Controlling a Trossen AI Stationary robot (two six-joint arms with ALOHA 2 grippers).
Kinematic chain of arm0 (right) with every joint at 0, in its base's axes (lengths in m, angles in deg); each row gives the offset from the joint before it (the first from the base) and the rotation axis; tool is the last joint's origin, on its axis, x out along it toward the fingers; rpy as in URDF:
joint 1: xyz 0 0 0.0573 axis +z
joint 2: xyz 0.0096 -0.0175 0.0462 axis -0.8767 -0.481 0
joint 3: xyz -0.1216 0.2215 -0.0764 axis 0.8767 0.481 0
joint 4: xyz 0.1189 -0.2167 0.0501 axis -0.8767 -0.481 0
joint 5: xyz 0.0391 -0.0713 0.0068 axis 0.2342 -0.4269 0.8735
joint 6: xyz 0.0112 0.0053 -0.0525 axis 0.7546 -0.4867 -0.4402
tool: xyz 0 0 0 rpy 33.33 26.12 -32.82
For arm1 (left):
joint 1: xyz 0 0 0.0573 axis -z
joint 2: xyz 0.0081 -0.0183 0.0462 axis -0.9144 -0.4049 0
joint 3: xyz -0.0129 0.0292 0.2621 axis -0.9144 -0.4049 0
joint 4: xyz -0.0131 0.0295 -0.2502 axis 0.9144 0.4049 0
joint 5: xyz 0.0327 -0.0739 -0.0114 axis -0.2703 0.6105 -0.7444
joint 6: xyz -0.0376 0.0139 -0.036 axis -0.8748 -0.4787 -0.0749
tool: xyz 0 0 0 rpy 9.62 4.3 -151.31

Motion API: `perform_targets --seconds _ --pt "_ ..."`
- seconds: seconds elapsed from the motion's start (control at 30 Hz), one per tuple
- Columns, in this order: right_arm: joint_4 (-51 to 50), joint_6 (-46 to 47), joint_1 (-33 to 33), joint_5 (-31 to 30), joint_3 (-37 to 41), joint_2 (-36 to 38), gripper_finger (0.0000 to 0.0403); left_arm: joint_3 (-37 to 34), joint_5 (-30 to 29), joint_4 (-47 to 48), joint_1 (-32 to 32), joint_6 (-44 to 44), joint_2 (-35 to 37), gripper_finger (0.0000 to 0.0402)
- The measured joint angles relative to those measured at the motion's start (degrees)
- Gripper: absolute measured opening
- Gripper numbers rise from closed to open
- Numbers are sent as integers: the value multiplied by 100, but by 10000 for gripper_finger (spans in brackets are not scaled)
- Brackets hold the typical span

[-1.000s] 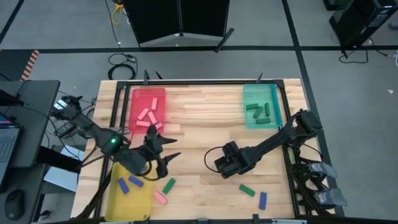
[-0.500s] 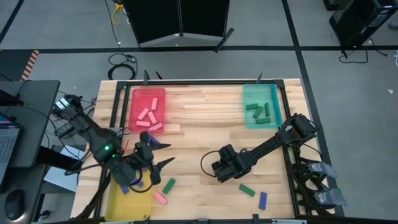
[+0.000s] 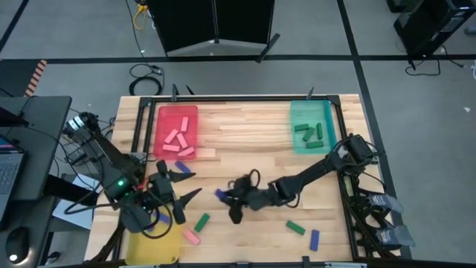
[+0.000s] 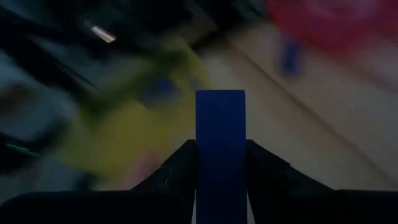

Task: Sort blocks
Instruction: Put the blue block into the yellow bin

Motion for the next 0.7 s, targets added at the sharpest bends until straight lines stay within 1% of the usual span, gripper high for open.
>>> perform_targets --seconds 0.1,0.2,0.3,0.4,0.57,0.7 --pt "1303 -775 -229 487 -52 -213 114 0 -504 -95 135 -2 0 248" --pt "1739 -1182 -397 795 -361 -571 114 -2 -906 -118 320 -1 17 248" --pt "1816 -1509 -489 1083 -973 -1056 114 -2 -1256 -168 484 20 24 248" --pt "1836 -1807 -496 1467 -1808 -1636 114 0 -1542 -203 588 23 25 248" --pt "1749 -2186 -530 1972 -3322 -2605 114 0 -1657 -203 673 3 37 248" --pt "1168 -2253 -617 2278 -4437 -3278 114 0 -1657 -201 673 -26 37 248"
